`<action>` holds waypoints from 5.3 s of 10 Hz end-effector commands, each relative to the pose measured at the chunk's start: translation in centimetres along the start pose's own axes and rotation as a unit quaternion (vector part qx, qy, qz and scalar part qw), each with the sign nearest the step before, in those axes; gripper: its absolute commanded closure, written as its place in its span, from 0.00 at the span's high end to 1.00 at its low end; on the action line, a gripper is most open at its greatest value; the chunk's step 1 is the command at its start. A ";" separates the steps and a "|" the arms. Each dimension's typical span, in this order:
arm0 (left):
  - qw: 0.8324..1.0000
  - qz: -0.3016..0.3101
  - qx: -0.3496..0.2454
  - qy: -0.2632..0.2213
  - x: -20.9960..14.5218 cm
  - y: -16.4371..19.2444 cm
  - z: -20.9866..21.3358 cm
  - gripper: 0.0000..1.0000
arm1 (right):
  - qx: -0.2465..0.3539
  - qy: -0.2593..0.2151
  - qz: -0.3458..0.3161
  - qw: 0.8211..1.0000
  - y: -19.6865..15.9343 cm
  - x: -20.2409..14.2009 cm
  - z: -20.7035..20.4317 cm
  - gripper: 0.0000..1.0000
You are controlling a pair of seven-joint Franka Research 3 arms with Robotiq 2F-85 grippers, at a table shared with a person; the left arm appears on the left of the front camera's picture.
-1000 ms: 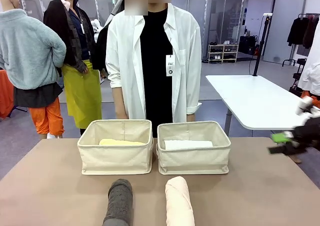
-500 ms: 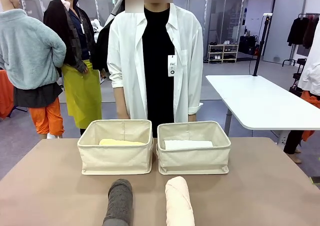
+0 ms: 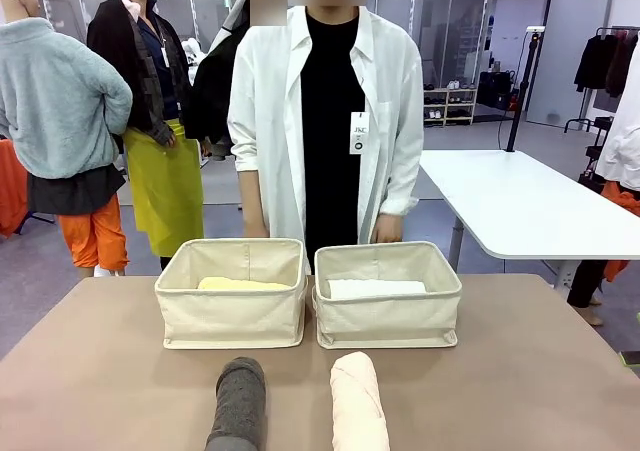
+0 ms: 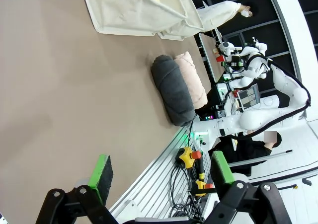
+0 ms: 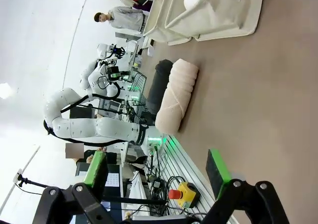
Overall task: Divide the towels into two baskets.
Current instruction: Pick up one hotel-folded towel from the bottom of the table and place it in the Fabric basket indicated by the person.
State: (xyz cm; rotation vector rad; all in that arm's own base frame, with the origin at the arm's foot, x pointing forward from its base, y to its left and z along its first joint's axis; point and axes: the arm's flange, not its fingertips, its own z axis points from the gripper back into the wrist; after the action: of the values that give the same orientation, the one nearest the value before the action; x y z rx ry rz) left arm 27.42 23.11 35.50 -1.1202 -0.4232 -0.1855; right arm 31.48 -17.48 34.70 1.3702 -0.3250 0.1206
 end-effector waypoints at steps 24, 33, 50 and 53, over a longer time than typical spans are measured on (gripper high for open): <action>1.000 -0.003 -0.002 0.001 -0.4 -0.4 0.2 1.00 | -0.302 0.074 -0.044 0.950 8.9 1.2 -30.3 1.00; 1.000 -0.003 -0.002 0.001 -0.4 -0.4 0.2 1.00 | -0.423 0.079 -0.057 0.901 6.7 -1.7 -41.6 1.00; 1.000 -0.003 -0.002 0.001 -0.4 -0.4 0.2 1.00 | -0.458 0.125 -0.007 0.880 8.1 -2.1 -45.1 0.00; 1.000 -0.003 -0.002 0.001 -0.4 -0.4 0.2 1.00 | -0.467 0.196 0.074 0.859 13.4 -0.6 -42.8 0.00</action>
State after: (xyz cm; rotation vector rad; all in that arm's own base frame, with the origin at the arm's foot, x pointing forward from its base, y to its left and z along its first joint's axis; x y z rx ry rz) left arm 27.42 23.11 35.50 -1.1201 -0.4232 -0.1855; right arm 34.07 27.58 37.32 0.3496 -0.1014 0.2574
